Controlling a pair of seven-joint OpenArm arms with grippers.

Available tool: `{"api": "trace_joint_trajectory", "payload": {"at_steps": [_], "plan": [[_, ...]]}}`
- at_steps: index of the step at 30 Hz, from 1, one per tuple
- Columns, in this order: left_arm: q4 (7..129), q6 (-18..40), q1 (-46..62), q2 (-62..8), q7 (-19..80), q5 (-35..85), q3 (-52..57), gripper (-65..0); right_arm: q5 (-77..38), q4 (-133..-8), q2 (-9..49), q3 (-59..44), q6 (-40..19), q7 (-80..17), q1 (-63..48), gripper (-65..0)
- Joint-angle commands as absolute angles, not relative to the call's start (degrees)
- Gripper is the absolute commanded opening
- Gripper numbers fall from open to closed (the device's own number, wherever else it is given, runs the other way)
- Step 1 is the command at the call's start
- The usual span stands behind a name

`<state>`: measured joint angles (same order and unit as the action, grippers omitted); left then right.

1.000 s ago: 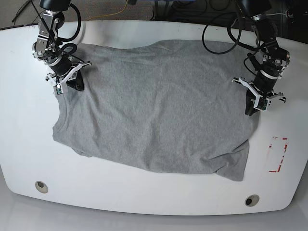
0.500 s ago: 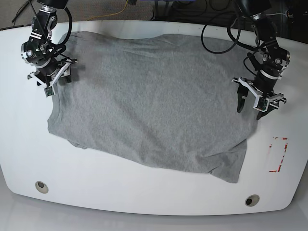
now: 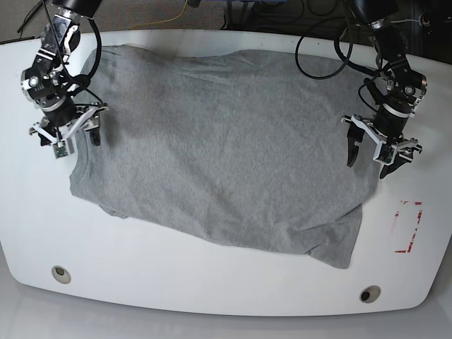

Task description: Layout the t-shirt on the table in an organized manner, then fold the t-shirt properly

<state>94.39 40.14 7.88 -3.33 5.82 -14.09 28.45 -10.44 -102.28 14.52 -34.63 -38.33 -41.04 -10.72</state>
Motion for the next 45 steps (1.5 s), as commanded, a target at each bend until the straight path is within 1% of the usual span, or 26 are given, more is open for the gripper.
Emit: {"api": "trace_joint_trajectory", "payload": {"at_steps": [1,6,10,14,18,22,27,35,39,45], "plan": [[95.5,40.0,9.3,-3.9,4.2,-13.0,28.6,-21.1,-12.8,-103.2,14.5,-38.5,-38.0,-43.4,-11.0,-23.7],[95.6,40.0,11.8,-3.9,4.2,-12.9,28.6,-21.0,-18.6,-103.1,13.4,-45.0,-38.1,-48.7,-12.0,-23.7],[95.6,40.0,12.7,-3.6,4.2,-12.6,28.7,-21.0,-21.1,-103.1,12.6,-47.3,-38.1,-50.6,-13.4,-23.7],[95.3,40.0,13.3,-3.5,4.7,-7.5,29.9,-21.0,-24.6,-103.1,12.6,-47.8,-38.1,-50.9,-15.4,-23.7],[95.3,40.0,12.9,-3.6,9.1,-2.3,32.8,-21.0,-26.4,-103.1,12.5,-47.8,-38.0,-50.9,-17.0,-23.7],[95.6,40.0,12.0,-3.8,13.5,2.1,35.0,-21.0,-26.2,-102.6,11.0,-47.8,-38.0,-50.9,-18.0,-23.7],[95.7,40.0,11.3,-3.9,16.2,5.6,37.1,-21.0,-25.8,-102.5,9.9,-47.9,-38.0,-50.9,-19.5,-23.7],[95.6,40.0,11.6,-3.9,16.5,7.3,39.1,-21.0,-25.9,-98.4,9.4,-47.9,-38.0,-50.9,-20.4,-23.7],[95.3,40.0,11.6,-3.9,16.5,7.3,40.2,-21.0,-25.9,-96.4,9.4,-49.7,-38.3,-50.9,-20.4,-23.7],[95.3,40.0,12.8,-4.0,16.5,7.4,40.8,-21.0,-25.9,-95.8,9.5,-49.7,-38.4,-50.9,-20.4,-23.7]]}}
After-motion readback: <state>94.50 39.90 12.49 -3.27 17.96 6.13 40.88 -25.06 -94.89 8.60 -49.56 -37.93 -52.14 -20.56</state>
